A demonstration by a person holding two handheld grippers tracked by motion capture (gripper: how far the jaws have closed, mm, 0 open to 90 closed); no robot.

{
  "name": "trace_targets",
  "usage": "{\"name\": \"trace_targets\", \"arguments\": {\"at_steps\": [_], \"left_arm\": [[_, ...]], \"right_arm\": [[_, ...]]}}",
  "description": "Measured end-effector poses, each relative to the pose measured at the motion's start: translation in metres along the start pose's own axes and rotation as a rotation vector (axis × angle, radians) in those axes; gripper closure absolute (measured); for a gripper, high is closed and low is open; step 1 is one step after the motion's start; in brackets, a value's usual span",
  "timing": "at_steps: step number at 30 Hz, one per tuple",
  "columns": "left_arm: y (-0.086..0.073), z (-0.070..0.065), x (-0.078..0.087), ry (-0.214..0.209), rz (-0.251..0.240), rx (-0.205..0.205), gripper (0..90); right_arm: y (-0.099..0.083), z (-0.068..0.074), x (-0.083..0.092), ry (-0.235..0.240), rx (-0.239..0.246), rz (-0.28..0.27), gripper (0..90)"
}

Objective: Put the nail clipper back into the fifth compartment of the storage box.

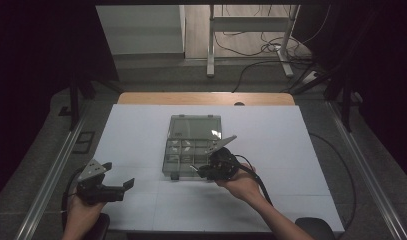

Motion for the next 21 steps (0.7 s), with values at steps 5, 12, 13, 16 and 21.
{"name": "trace_targets", "arguments": {"at_steps": [5, 12, 13, 16, 21], "left_arm": [[0.0, 0.0, 0.0, -0.001, 0.0, 0.002, 1.0], [0.0, 0.001, 0.0, -0.002, -0.002, 0.003, 1.0], [0.0, 0.001, 0.0, -0.002, -0.003, 0.004, 1.0], [0.0, 0.001, 0.0, -0.003, -0.003, 0.004, 1.0], [0.0, 0.001, 0.0, -0.004, -0.003, 0.005, 1.0]], "right_arm": [[0.005, -0.001, -0.004, 0.003, -0.002, -0.006, 78.9], [0.015, -0.002, -0.013, 0.006, 0.005, -0.015, 78.9], [0.015, -0.002, -0.013, 0.006, 0.005, -0.015, 78.9], [0.018, -0.002, -0.017, 0.007, 0.005, -0.015, 78.9], [0.023, -0.005, -0.024, 0.013, -0.007, -0.024, 78.9]]}}
Point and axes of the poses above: each handheld gripper's, and its own axes: x roughly backward along the jaws, y roughly out of its top, z roughly to its left, the point moved 5 cm from there along -x, roughly forward along the jaws, and after that the axes turned 5 degrees about -x, right-handed, at the moved point
